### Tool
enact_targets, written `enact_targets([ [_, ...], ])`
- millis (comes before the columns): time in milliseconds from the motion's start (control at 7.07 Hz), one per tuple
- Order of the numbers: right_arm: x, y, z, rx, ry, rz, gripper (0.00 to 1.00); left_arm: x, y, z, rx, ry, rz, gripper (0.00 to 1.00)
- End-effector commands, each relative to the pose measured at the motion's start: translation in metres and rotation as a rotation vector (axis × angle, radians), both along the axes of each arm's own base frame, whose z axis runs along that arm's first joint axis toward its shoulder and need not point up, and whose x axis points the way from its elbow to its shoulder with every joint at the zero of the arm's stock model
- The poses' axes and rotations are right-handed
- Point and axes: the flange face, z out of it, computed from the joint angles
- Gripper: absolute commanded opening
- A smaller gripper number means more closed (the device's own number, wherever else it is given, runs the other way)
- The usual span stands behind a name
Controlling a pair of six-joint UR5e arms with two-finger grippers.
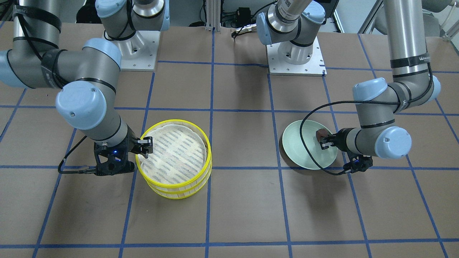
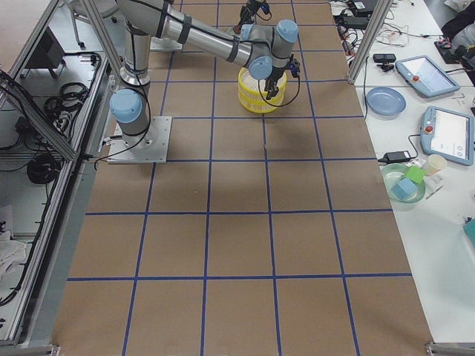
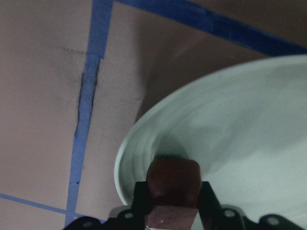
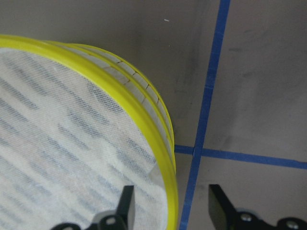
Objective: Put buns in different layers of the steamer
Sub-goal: 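Grasp brown bun with left gripper while right gripper releases steamer and rises, then carry the brown bun to the top steamer tier and release it with the left gripper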
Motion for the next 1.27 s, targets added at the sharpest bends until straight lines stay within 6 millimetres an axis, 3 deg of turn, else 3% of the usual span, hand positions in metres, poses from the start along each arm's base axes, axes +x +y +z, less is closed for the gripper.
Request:
enact_targets([
  [0, -0.009, 0.056, 0.130, -0.062, -0.002, -0.010, 1.00, 0.001, -0.005, 0.018, -0.042, -0.004, -0.007, 0.00],
  [142, -0.013, 0.087, 0.188, -0.070, 0.000, -0.021, 1.00, -0.002, -0.015, 0.038, -0.084, -0.004, 0.002, 0.00],
  [283, -0.013, 0.096, 0.217, -0.080, -0.001, -0.031, 1.00, -0.015, -0.029, 0.066, -0.141, 0.054, 0.042, 0.00],
  [425, -0.013, 0.101, 0.215, -0.050, -0.006, -0.024, 1.00, -0.036, -0.046, 0.099, -0.185, 0.026, 0.124, 0.00],
  [566, -0.014, 0.100, 0.216, -0.051, -0.006, -0.021, 1.00, -0.079, -0.053, 0.133, -0.247, 0.032, 0.128, 0.00],
  [708, -0.014, 0.101, 0.217, -0.053, -0.001, -0.021, 1.00, -0.119, -0.054, 0.154, -0.288, 0.081, 0.195, 0.00],
  [849, -0.015, 0.100, 0.214, -0.047, 0.003, -0.022, 1.00, -0.152, -0.058, 0.169, -0.313, 0.126, 0.288, 0.00],
  [1132, -0.015, 0.101, 0.214, -0.045, 0.000, -0.022, 1.00, -0.240, -0.052, 0.188, -0.378, 0.178, 0.381, 0.00],
])
